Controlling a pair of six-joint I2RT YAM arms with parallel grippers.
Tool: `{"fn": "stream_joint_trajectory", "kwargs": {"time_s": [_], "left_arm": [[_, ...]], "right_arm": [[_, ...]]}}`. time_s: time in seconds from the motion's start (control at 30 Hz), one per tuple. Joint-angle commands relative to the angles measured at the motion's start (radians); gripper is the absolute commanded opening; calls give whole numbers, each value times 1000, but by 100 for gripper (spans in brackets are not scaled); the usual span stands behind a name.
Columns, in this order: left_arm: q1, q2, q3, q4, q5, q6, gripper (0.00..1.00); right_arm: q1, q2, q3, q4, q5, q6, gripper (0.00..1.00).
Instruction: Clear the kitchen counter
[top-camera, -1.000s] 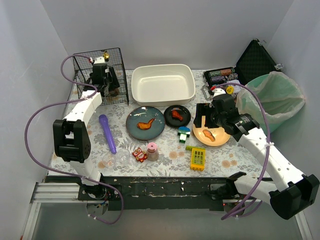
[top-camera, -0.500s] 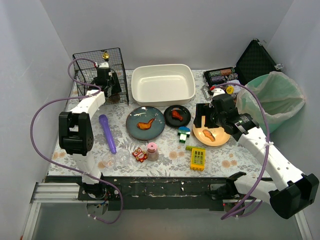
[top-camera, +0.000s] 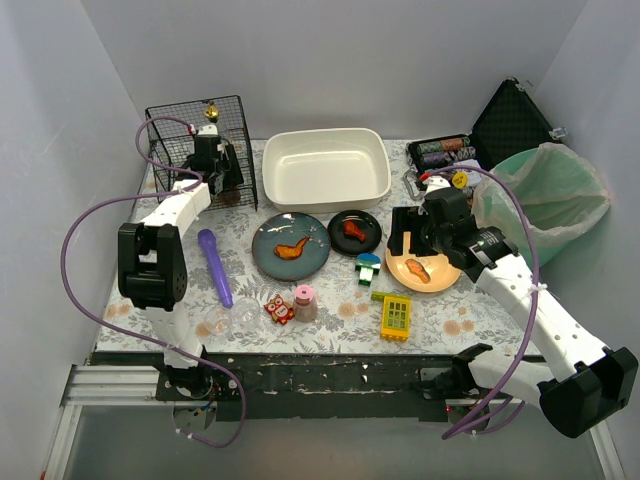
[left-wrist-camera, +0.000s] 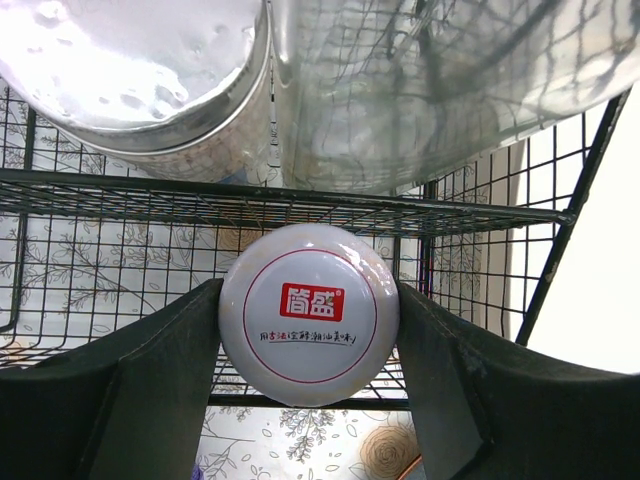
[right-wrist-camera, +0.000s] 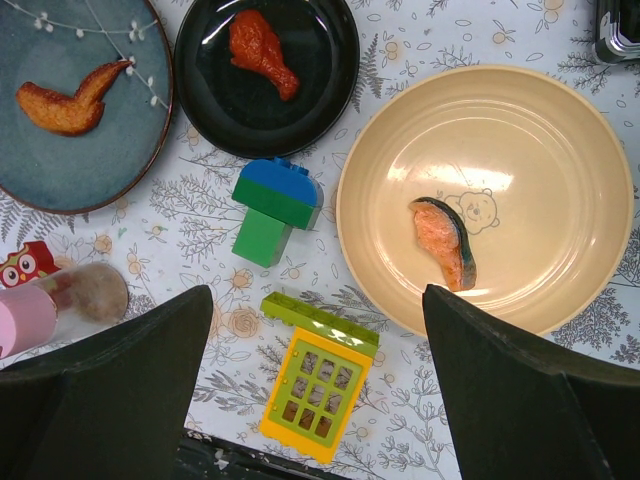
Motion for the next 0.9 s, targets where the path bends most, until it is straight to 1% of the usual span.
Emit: {"fn": "stream_joint_trajectory", "kwargs": {"time_s": [0.0, 0.1, 0.27, 0.43, 0.6, 0.67, 0.77, 0.87], "left_arm": [[1, 2, 15, 14, 21, -3, 69], [1, 0, 10, 14, 22, -5, 75], [1, -6, 11, 5, 24, -8, 79], [1, -56, 19, -15, 13, -17, 87], [1, -154, 13, -69, 30, -54, 94], [1, -193, 7, -122, 33, -86, 98], [-10, -282, -30, -195, 56, -125, 98], [-52, -403, -125, -215, 80, -155, 98]], "right_arm": [[2, -17, 3, 10, 12, -11, 95], [2, -21, 4, 9, 9, -10, 95], [3, -24, 6, 9, 7, -10, 95], [2, -25, 15, 3, 6, -8, 95], [2, -24, 20, 1, 1, -11, 95], [3, -24, 23, 1, -2, -10, 95], [3, -25, 29, 0, -16, -7, 95], [3, -28, 29, -10, -14, 2, 94]]}}
